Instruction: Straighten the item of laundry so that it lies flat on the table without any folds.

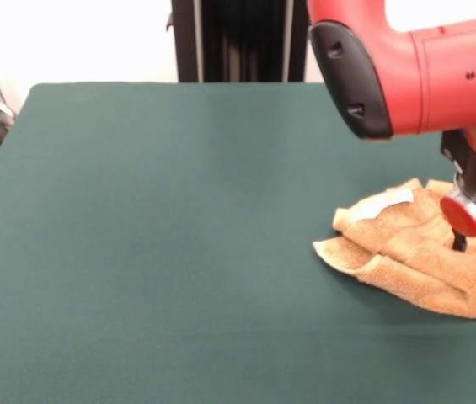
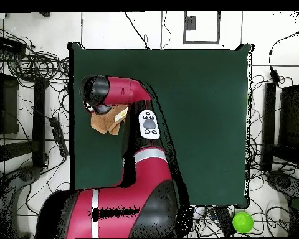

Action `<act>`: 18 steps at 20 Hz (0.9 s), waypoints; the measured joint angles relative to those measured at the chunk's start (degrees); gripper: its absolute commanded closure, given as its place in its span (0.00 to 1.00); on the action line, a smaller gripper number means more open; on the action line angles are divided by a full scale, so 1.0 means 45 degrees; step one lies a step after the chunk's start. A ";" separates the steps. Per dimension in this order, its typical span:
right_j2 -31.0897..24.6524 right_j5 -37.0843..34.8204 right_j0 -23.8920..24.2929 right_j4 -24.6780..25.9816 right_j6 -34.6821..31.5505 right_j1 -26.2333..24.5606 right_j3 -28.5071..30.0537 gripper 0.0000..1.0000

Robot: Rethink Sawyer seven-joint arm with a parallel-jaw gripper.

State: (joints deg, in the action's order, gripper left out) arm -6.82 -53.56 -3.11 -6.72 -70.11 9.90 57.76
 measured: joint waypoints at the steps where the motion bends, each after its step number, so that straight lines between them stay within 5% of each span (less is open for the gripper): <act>1: -0.0002 -0.0305 -0.0033 0.0132 0.0000 -0.0081 -0.0245 0.00; 18: -0.0011 -0.3821 -0.0305 0.0939 0.0000 -0.1378 -0.3367 0.00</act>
State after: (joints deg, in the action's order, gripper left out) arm -6.87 -70.76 -4.48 -2.49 -70.11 3.70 42.61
